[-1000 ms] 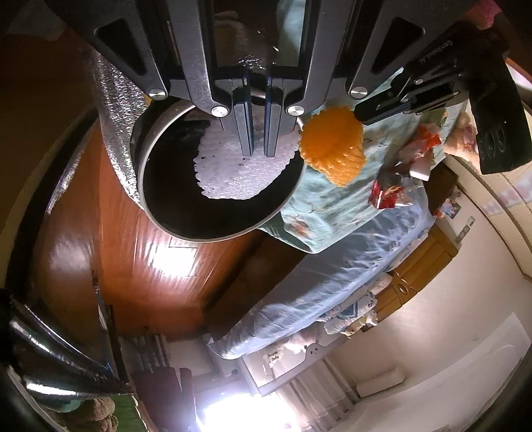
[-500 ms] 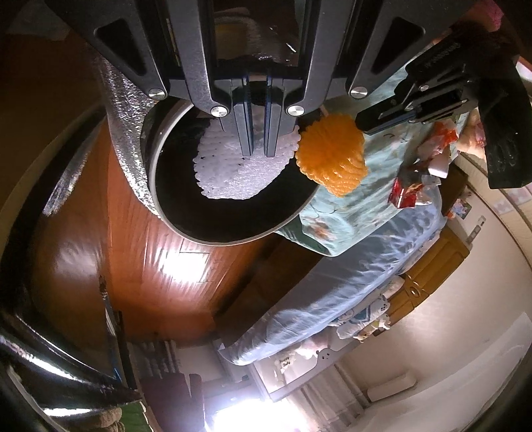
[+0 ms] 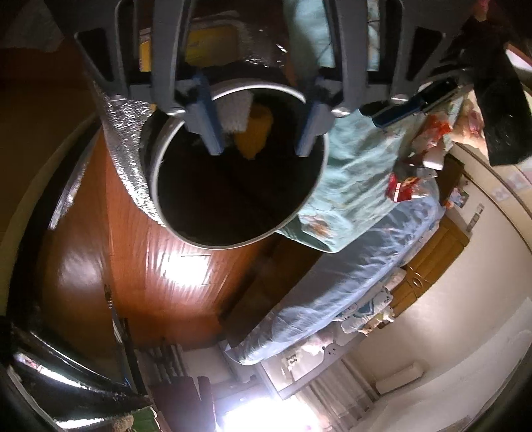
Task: Collect trash
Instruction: 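Move both tools back to the table toward the green carton and wrappers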
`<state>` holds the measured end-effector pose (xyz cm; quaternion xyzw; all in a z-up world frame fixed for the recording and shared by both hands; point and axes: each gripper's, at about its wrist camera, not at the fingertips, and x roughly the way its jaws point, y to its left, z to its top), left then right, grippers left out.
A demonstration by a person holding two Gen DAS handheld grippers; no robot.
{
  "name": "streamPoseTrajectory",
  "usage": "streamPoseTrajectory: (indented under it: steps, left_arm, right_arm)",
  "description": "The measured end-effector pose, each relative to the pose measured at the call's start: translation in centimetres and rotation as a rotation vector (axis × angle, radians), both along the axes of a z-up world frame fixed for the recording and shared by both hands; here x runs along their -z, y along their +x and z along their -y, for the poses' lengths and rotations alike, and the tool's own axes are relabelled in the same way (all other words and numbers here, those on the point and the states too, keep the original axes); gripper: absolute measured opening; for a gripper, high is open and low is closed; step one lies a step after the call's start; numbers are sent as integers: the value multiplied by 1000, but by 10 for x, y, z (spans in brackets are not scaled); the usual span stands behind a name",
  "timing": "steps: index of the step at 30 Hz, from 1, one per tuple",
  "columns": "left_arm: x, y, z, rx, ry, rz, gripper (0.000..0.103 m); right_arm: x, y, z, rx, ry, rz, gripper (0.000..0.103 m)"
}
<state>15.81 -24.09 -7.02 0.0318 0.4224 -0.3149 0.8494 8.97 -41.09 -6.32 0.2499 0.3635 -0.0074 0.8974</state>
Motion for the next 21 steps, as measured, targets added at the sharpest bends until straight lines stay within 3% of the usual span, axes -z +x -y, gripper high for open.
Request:
streamPoseTrajectory:
  steps: [3,21]
  left_arm:
    - [0,-7,-19,-34,-4,2,53]
    - [2,-27,-151,-298,-31,19,56]
  right_arm:
    - [-5,-4,-14,-17,3,22,75]
    - [-10,10,-127,-231,24,28,78]
